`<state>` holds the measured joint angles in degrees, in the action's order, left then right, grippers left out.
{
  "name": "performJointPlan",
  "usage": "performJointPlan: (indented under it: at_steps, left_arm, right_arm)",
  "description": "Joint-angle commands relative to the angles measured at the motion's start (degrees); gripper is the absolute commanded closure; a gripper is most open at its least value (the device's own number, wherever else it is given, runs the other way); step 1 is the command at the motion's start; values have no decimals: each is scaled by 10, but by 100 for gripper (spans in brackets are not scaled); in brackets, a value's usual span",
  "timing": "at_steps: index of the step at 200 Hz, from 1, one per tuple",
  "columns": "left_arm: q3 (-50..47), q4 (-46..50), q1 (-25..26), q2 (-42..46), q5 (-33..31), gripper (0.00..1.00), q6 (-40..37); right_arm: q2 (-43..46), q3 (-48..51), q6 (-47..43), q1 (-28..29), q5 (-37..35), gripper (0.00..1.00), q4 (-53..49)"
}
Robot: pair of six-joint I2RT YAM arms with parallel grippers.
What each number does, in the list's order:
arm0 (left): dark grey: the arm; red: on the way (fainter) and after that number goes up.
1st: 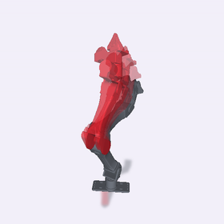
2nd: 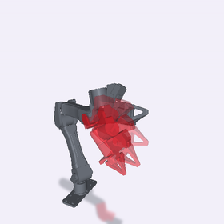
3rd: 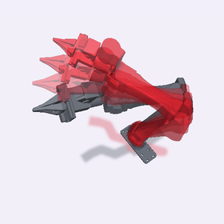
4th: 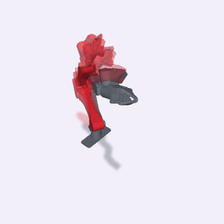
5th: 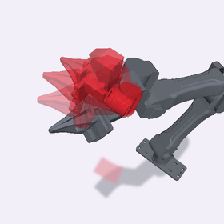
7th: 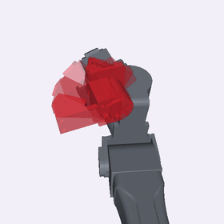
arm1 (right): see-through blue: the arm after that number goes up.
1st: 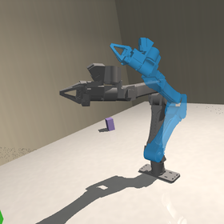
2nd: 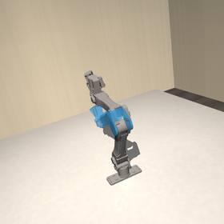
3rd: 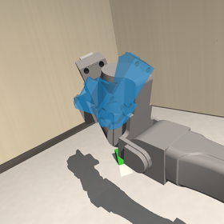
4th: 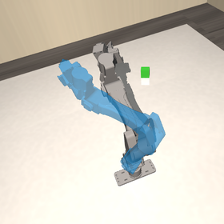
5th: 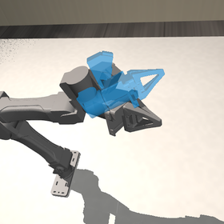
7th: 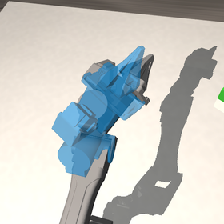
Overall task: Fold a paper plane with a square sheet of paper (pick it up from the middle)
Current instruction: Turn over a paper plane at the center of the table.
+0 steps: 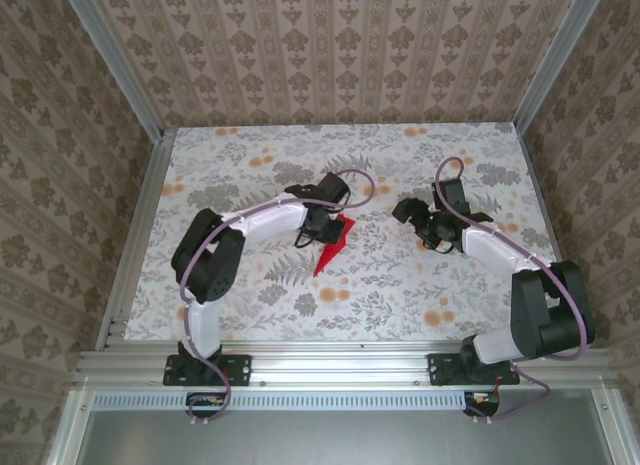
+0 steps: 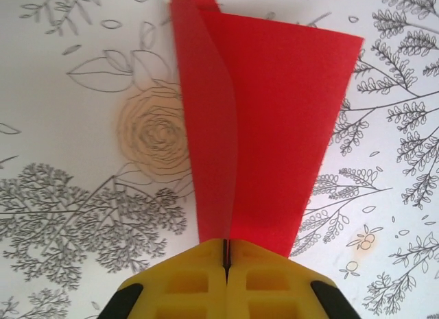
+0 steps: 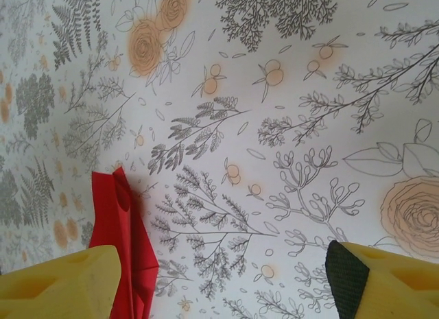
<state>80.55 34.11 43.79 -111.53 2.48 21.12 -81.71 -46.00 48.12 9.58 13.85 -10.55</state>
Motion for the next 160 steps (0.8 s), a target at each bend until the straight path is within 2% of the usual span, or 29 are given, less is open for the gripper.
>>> performJointPlan:
  at_steps: [1,28,48,77,103,160]
  left_arm:
    - [-32,-61,-26,41,86,99,50]
    - [-89,-151,-54,67,160,100,117]
    - [-132,-217,-63,85,179,100,169]
    - [-198,-320,-62,106,183,100,244]
    - [-249,-391,-59,115,158,100,305]
    - [-295,-425,-54,98,125,100,350]
  right_arm:
    - [16,6,-17,12,21,22,-19]
    - [40,5,-37,49,1,27,-50]
    - [58,4,-44,89,-32,29,-76]
    - [69,-1,-38,149,-77,30,-102]
    - [63,-17,-30,201,-118,31,-124]
    - [-15,-77,-38,279,-151,42,-141]
